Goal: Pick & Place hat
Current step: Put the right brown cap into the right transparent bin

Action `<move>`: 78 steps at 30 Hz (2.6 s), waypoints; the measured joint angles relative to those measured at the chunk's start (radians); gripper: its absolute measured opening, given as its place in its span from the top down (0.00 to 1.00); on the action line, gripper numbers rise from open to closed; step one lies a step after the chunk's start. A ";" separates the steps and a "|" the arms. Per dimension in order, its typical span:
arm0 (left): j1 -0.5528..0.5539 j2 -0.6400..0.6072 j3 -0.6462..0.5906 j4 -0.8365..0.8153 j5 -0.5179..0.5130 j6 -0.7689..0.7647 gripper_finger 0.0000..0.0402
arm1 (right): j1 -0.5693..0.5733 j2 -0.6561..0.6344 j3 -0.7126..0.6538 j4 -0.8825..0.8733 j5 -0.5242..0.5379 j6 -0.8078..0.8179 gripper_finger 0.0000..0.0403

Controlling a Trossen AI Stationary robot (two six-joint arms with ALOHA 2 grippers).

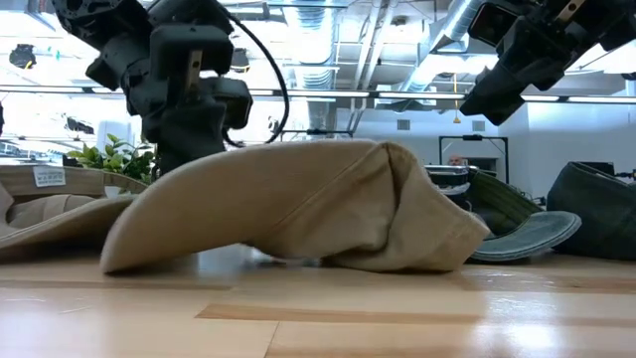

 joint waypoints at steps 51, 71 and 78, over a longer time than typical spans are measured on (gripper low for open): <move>-0.070 -0.501 0.000 0.134 -0.568 0.673 0.97 | -0.231 0.206 0.038 0.756 0.944 -0.380 0.80; -0.050 -0.440 0.000 0.106 -0.601 0.586 0.96 | -0.096 0.431 0.420 0.744 0.875 -0.647 0.84; -0.023 -0.440 0.000 0.076 -0.600 0.520 0.96 | -0.085 0.455 0.421 0.601 0.959 -0.677 0.84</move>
